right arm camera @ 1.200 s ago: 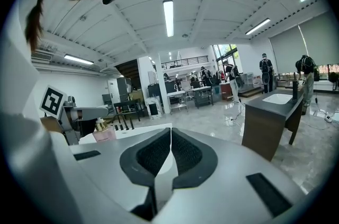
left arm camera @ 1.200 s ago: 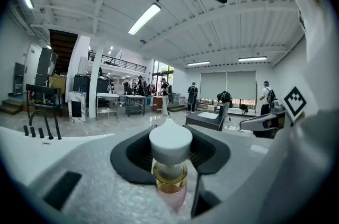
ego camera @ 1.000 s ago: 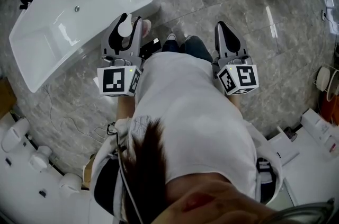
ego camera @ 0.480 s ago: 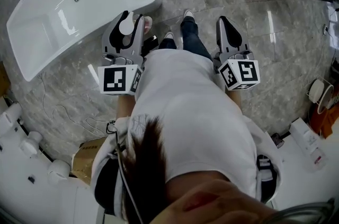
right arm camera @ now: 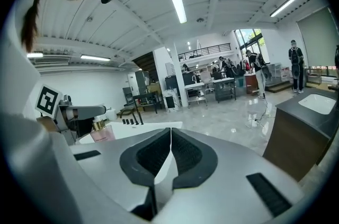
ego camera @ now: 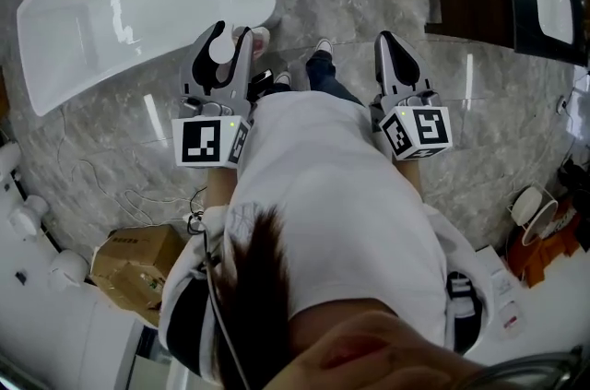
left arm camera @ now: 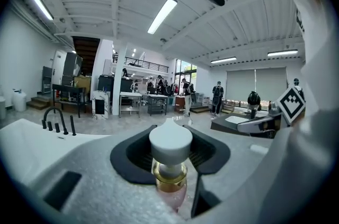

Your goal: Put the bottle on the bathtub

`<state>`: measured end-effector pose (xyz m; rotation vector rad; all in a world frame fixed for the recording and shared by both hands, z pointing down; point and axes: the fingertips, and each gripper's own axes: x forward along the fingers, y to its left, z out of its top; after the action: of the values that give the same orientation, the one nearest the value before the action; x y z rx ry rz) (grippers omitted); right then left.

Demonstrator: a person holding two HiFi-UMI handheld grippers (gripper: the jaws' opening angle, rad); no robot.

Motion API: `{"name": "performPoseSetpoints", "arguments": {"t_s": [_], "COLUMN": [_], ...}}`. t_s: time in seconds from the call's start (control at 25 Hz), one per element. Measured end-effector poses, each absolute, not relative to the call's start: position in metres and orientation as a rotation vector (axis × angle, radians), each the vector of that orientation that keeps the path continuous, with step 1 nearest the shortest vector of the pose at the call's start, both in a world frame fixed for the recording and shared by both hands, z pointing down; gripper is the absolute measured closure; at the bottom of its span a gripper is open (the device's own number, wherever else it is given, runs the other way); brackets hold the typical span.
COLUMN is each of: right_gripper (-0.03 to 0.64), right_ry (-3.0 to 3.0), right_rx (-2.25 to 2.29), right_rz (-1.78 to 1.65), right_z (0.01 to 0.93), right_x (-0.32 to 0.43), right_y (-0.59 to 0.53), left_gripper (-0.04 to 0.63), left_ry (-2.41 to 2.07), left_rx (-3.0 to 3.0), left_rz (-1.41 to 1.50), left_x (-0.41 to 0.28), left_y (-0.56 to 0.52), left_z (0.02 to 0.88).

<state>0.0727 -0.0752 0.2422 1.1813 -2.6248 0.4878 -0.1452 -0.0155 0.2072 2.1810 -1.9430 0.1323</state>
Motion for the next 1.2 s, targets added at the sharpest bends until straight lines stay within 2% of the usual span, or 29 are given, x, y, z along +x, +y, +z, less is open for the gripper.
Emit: {"name": "performPoseSetpoints", "arguments": {"t_s": [0.52,0.84,1.2], "right_gripper": [0.603,0.603,0.603], "right_ry": [-2.691,-2.671,-2.661], "right_rx": [1.047,1.098,1.123], "right_rz": [0.44,0.446,0.46], "right_z": [0.235,0.24,0.239], "right_x": [0.119,0.147,0.141], "right_y": [-0.154,-0.162,-0.154], "left_gripper": [0.433,0.433,0.433], "left_ry": [-2.129,-2.1,-2.043], "left_rx": [2.048,2.068,2.131], "left_rz": [0.053,0.033,0.046], "left_x": [-0.117,-0.099,-0.094], "left_y": [-0.072,-0.083,-0.086], "left_z": [0.189,0.188,0.185]}}
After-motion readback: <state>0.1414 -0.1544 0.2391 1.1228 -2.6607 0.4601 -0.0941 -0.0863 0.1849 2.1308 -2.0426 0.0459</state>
